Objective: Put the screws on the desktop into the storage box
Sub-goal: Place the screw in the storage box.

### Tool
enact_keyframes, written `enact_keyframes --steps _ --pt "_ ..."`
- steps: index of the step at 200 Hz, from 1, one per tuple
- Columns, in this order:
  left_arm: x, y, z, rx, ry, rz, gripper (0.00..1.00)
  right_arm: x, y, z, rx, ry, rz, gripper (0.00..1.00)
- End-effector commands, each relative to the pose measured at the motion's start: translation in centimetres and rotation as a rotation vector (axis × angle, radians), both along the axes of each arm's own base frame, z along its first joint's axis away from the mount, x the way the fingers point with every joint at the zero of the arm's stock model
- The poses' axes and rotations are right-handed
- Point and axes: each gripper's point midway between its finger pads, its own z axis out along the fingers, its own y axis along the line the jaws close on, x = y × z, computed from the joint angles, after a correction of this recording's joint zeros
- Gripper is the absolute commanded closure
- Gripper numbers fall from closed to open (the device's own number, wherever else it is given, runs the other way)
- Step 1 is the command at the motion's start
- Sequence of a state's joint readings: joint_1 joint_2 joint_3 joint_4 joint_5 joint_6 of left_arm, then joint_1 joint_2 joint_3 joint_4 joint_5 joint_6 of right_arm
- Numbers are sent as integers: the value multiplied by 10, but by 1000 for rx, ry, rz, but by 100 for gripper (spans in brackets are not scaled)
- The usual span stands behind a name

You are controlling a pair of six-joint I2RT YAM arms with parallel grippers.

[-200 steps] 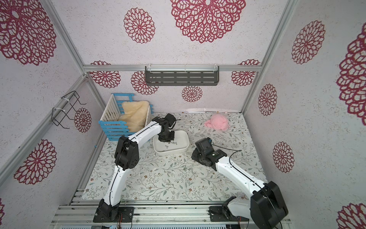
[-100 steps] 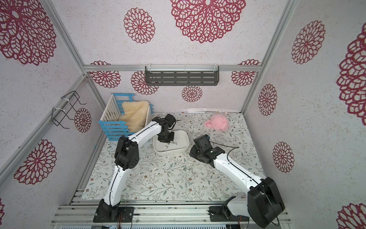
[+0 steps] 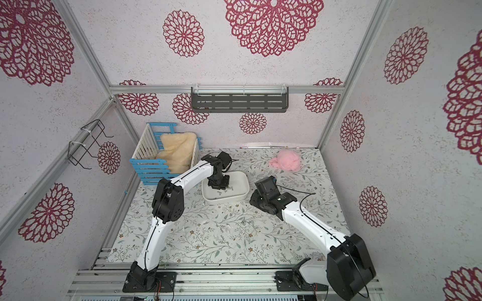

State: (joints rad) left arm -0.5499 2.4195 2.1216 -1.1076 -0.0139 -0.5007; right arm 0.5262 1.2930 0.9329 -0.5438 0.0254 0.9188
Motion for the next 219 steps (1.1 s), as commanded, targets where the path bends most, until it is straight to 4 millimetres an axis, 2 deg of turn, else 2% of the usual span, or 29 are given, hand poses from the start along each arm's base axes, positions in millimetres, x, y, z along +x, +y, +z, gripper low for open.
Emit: enact_keyframes --steps 1,20,56,81,92,101,105,133,172,196,219 --pt "0 8 4 23 -6 9 69 2 -1 18 9 -53 0 66" --pt "5 7 31 6 -65 8 68 2 -1 19 13 -55 -1 66" --pt "10 3 111 -72 -214 2 67 3 3 19 25 -53 9 66" --pt "-2 11 160 -111 -293 15 67 1 8 16 29 -45 16 66" --pt "-9 20 176 -108 -322 26 67 0 12 13 28 -38 24 66" --pt "-16 28 179 -92 -328 33 67 -2 18 10 28 -28 35 66" --pt "-22 34 194 -101 -356 39 67 -2 20 8 29 -24 40 66" --pt "-53 65 209 -79 -379 88 67 -8 46 -9 21 12 96 66" --pt "-87 107 208 -53 -391 169 62 -15 73 -34 -21 69 171 63" --pt "-103 123 204 -54 -385 205 60 -19 76 -45 -78 106 182 62" --pt "-114 131 196 -53 -368 220 59 -22 70 -55 -113 134 160 62"
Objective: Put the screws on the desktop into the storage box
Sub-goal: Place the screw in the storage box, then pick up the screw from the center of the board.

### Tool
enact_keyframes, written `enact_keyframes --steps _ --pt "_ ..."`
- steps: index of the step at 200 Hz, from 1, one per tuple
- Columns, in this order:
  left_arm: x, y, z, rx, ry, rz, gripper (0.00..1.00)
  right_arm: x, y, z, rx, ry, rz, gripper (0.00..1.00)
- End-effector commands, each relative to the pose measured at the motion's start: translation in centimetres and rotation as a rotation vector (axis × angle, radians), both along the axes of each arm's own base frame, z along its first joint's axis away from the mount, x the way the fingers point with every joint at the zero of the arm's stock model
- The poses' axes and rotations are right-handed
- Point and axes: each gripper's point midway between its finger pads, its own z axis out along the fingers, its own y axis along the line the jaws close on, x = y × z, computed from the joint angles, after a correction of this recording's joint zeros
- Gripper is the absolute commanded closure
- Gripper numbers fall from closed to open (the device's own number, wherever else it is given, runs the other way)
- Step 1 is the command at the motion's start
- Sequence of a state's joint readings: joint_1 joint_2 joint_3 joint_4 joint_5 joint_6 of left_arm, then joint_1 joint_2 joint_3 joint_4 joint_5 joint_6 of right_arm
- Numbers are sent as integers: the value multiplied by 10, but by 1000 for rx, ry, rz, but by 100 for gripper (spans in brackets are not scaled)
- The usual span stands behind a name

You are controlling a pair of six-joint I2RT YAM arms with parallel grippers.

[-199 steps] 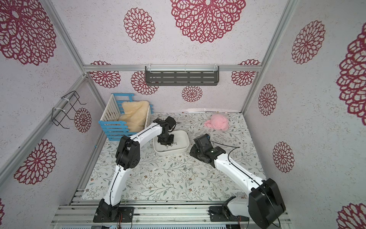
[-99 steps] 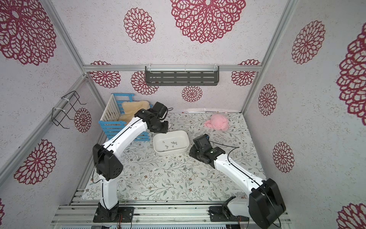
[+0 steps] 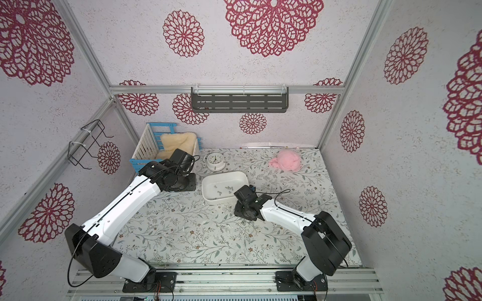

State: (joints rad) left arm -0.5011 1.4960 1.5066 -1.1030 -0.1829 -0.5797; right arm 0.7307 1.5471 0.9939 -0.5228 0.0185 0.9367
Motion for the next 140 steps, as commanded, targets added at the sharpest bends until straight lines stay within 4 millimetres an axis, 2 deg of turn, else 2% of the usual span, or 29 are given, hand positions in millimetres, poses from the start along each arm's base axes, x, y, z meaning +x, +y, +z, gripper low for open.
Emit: enact_keyframes --steps 1,28,59,96,140 --pt "-6 10 2 -15 -22 41 59 5 -3 6 -25 -18 -31 62" --pt "-14 14 -5 -18 -7 49 59 3 -11 -1 -64 2 -60 62" --pt "-20 18 -12 -22 9 58 58 0 -32 -16 -127 39 -118 62" --pt "-20 19 -14 -23 12 63 58 3 -53 -28 -180 62 -138 63" --pt "-18 16 -17 -24 25 58 58 7 -67 -43 -229 101 -107 62"
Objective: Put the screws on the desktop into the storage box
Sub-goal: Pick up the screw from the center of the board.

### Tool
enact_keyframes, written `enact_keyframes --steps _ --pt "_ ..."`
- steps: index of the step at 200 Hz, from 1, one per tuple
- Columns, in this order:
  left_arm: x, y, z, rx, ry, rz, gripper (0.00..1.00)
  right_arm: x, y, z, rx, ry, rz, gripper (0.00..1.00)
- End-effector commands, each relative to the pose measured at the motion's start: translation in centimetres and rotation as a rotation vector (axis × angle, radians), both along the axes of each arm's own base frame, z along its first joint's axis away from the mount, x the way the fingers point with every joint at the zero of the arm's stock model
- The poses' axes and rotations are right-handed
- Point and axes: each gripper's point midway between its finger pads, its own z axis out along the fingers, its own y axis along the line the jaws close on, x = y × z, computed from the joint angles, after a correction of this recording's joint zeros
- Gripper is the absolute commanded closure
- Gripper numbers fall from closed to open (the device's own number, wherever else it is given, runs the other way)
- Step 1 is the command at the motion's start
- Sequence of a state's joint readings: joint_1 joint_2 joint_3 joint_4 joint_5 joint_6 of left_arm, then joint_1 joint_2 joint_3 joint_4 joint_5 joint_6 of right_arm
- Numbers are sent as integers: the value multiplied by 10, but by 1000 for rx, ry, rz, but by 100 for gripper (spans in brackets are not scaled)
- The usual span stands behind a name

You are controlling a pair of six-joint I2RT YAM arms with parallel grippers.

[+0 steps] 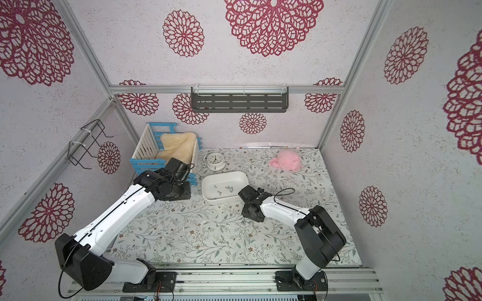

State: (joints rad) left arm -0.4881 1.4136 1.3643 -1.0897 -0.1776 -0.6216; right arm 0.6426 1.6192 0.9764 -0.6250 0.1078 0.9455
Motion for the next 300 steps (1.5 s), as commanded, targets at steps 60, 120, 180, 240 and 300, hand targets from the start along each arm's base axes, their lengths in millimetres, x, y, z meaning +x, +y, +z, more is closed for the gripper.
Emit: enact_keyframes --steps 60,120,180,240,300 --pt "5 1 5 -19 -25 16 58 9 -15 -14 -55 30 39 62" --pt "2 3 3 -17 -19 20 58 10 -8 -26 -49 66 78 65" --pt "2 3 5 -20 -24 21 58 7 -6 -25 -36 76 83 78" --pt "1 4 5 -21 -24 23 58 3 -6 -23 -27 86 85 92" --pt "1 4 4 -20 -22 23 58 5 -7 -15 -26 69 77 98"
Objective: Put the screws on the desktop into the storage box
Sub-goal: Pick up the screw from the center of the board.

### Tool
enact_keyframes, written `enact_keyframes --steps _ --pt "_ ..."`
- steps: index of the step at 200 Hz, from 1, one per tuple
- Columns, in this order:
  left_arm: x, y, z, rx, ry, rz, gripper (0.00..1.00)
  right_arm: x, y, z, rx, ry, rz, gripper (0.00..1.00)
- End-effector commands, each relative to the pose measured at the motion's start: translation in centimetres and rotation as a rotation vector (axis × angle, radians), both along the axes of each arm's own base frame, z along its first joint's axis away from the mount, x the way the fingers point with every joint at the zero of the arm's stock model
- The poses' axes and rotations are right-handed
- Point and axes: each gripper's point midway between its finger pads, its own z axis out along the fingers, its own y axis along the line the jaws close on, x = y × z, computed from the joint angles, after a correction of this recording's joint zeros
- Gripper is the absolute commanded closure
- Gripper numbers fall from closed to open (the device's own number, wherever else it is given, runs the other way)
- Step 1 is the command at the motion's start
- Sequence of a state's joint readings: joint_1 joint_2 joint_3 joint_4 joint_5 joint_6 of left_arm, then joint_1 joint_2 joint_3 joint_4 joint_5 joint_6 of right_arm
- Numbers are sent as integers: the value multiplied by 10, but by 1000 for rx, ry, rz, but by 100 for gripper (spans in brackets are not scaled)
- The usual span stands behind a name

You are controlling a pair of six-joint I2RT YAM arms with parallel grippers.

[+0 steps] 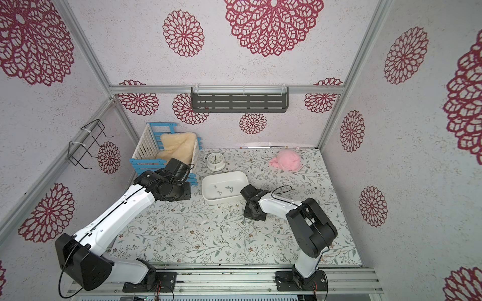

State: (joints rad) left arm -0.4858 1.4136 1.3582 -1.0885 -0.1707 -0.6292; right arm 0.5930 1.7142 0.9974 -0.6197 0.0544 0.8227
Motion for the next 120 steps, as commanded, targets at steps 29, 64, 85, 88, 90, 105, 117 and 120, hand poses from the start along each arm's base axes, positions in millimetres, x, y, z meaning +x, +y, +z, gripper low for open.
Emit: enact_keyframes --steps 29,64,85,88,90,105,117,120 --pt "2 4 5 -10 -28 17 58 5 0 22 13 -34 -12 99" --pt "2 4 4 -10 -26 16 58 11 2 41 19 -69 -12 100" --pt "2 4 4 -9 -25 16 58 14 2 51 21 -86 -11 100" --pt "2 5 4 -8 -25 15 58 15 2 53 22 -89 -10 100" --pt "2 4 4 -9 -24 15 58 15 3 54 23 -90 -9 100" --pt "1 5 4 -7 -25 17 58 17 5 64 35 -105 -7 100" --pt "2 5 4 -9 -26 17 58 20 7 74 49 -121 -6 100" --pt "2 5 4 -8 -27 17 58 21 8 77 55 -128 -6 100"
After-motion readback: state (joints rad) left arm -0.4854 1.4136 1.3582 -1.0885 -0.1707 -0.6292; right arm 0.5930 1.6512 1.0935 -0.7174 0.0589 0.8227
